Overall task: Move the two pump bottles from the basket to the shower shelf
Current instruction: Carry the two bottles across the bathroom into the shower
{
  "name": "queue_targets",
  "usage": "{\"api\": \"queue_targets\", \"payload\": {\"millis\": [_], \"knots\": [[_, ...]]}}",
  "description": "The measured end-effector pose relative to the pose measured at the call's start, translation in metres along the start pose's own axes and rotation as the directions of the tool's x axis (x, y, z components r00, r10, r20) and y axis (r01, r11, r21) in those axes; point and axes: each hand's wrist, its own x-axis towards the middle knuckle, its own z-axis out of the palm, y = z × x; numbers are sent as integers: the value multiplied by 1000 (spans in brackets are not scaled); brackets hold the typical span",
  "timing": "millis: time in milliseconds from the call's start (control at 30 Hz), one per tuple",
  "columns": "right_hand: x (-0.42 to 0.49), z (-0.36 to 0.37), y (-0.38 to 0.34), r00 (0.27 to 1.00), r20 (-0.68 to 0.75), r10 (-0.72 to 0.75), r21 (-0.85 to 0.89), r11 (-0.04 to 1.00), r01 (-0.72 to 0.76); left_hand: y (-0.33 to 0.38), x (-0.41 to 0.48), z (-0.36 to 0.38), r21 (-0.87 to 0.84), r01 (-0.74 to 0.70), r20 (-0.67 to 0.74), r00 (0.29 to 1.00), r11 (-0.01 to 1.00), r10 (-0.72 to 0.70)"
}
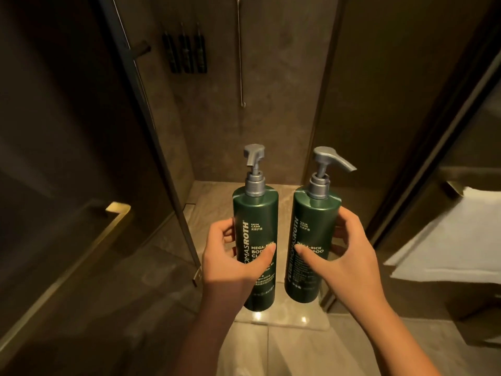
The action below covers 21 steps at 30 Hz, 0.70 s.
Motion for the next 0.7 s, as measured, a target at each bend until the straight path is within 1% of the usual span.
{"api": "queue_targets", "payload": {"millis": [133, 200, 433, 700], "knots": [[70, 33, -4, 1000, 25, -5, -15, 1000, 6, -16, 74, 3, 28, -19, 2, 1000, 999, 19], [97, 47, -2, 1000, 25, -13, -13, 1000, 13, -24, 104, 4, 31, -3, 7, 1000, 1000, 3], [172, 85, 15, 998, 61, 18, 26, 999, -20, -48, 174, 17, 21, 58, -3, 998, 998, -58], [279, 103, 56, 988, 151, -8, 90, 996, -6, -74, 259, 61, 4, 95, -107, 990, 995, -94]]}}
